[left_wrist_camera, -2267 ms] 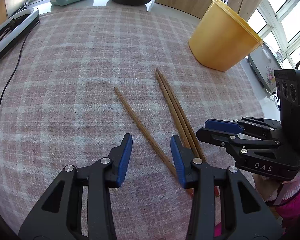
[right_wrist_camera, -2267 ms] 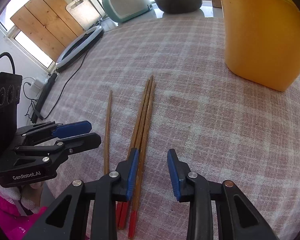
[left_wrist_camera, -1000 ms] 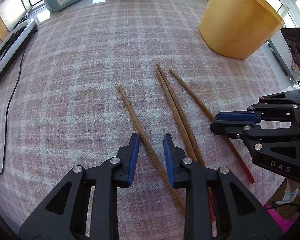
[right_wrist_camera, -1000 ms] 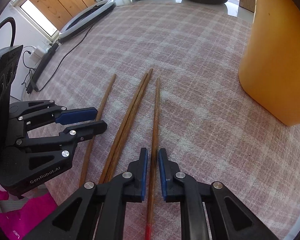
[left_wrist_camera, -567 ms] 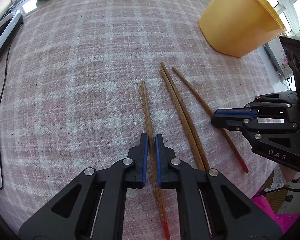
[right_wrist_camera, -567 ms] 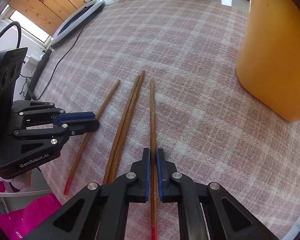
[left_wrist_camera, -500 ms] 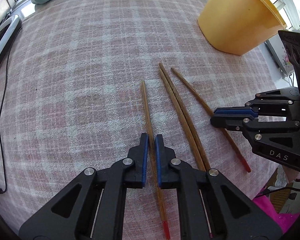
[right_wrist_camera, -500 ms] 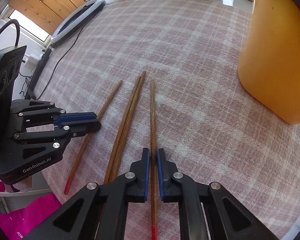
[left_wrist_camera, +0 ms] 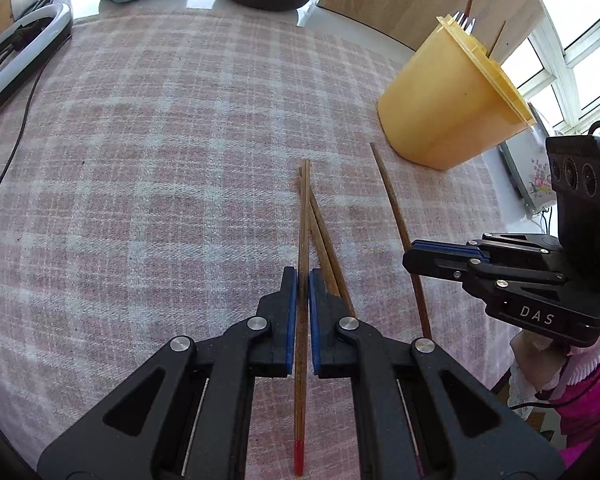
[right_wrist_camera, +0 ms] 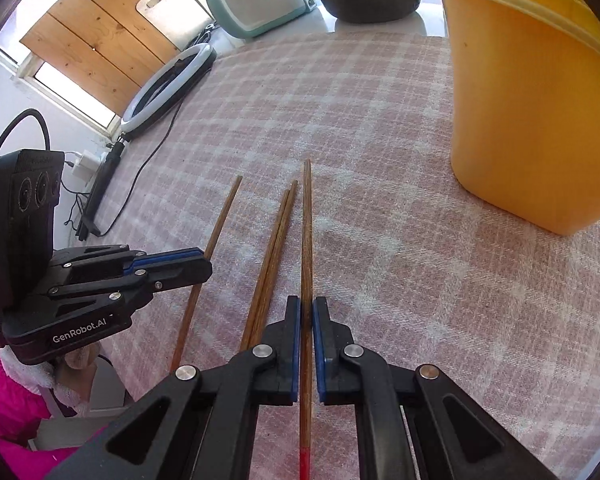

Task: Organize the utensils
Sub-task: 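Lift both chopsticks and carry them over the yellow container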

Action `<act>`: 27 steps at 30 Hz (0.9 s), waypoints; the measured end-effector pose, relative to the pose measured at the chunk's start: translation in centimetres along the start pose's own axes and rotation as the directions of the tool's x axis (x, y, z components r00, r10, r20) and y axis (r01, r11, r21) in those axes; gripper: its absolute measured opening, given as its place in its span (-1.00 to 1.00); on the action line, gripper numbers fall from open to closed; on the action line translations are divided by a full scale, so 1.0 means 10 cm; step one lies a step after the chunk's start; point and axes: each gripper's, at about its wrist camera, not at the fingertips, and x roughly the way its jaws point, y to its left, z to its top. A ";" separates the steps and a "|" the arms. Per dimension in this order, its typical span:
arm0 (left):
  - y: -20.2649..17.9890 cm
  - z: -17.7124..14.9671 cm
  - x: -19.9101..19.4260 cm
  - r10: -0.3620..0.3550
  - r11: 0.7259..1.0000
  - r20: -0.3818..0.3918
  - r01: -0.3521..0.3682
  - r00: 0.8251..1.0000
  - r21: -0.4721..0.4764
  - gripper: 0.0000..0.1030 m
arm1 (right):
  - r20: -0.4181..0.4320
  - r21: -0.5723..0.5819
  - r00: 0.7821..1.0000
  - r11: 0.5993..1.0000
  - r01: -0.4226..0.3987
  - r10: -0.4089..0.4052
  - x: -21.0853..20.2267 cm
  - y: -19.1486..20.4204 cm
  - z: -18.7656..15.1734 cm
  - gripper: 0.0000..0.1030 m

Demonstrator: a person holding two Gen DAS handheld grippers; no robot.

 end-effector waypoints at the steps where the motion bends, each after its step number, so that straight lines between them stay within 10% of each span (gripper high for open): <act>1: -0.05 -0.05 -0.09 -0.020 1.000 0.023 0.020 1.000 -0.009 -0.93 | 0.025 -0.001 1.000 1.000 -0.017 0.017 -0.06 0.01 -0.01 -0.93; 13: -0.34 0.07 -0.72 -0.082 0.995 0.182 0.071 0.980 0.064 -0.93 | 0.227 -0.003 0.974 1.000 0.001 0.000 -0.65 0.02 -0.11 -0.93; 27: -0.72 0.53 -1.14 -0.170 0.976 0.295 0.118 0.940 0.184 -0.93 | 0.456 0.075 0.885 0.995 0.067 -0.094 -1.54 -0.19 -0.01 -0.93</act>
